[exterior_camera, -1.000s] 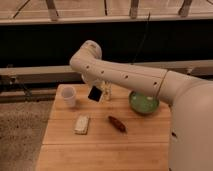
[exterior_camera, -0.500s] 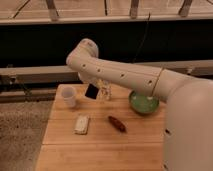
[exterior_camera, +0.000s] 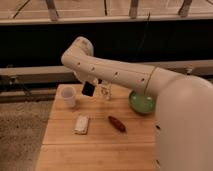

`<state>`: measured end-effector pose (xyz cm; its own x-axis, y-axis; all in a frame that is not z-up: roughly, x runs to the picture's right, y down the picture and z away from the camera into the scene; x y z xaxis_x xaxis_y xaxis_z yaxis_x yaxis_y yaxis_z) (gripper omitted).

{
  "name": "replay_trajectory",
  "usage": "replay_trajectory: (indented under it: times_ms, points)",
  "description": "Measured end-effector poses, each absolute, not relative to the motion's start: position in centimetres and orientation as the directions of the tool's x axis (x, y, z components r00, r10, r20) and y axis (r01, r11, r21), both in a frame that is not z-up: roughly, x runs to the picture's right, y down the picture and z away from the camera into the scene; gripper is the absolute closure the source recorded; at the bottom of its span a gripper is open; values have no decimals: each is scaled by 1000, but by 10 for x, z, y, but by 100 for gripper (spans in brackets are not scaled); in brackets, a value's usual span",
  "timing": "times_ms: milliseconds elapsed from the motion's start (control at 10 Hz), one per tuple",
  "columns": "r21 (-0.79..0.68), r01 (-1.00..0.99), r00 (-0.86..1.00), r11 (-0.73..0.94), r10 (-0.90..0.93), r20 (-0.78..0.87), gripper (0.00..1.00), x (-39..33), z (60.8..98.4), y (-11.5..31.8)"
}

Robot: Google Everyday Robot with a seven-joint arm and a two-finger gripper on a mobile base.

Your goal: Place the eraser in the ceramic cup

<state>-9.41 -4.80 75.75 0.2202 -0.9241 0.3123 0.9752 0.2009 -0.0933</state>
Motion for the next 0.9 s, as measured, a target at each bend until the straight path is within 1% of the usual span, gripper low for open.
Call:
replay_trajectory:
  times_ms: [900]
  points:
    - [-27,990,138,137,-946,294,99,-151,774,-59]
